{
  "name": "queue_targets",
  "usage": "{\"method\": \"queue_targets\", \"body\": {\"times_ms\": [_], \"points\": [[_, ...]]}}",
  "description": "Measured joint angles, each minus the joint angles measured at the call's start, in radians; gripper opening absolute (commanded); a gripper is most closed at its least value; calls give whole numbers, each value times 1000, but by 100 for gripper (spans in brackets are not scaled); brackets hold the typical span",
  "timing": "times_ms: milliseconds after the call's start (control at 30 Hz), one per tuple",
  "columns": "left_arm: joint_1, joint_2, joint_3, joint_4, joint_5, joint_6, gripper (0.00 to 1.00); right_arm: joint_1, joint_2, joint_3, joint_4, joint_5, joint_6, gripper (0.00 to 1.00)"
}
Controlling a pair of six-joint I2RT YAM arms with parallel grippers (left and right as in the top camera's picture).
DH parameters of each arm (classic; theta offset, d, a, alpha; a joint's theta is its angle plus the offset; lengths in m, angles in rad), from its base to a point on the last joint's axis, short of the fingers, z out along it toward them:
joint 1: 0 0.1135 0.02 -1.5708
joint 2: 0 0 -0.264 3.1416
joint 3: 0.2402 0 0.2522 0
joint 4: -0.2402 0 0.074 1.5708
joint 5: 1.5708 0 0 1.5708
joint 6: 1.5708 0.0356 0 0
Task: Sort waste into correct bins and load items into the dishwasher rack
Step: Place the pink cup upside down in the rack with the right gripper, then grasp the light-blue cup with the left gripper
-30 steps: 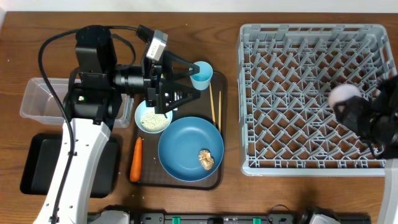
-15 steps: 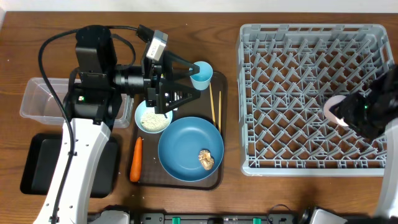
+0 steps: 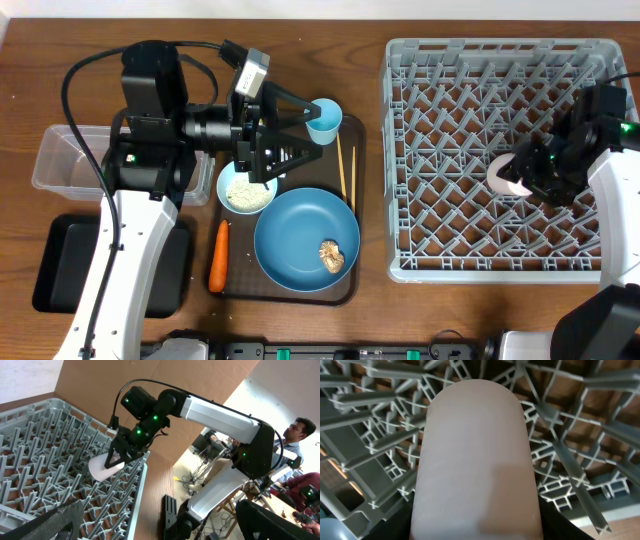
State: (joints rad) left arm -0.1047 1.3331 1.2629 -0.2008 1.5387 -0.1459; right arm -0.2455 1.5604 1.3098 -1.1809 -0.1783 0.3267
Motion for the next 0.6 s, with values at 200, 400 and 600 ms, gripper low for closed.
{"method": "queue_targets", "body": {"times_ms": [200,400,600], "points": [[0,0,0,-1,-12,0,98,0,0,0,-19,1,-4,83],[0,0,0,-64,-237,0,98,0,-3,24,-2,-38,-34,82],[-19,24,0,-178,-724,4,98,18,-90,52,105,-167,-108,83]]}}
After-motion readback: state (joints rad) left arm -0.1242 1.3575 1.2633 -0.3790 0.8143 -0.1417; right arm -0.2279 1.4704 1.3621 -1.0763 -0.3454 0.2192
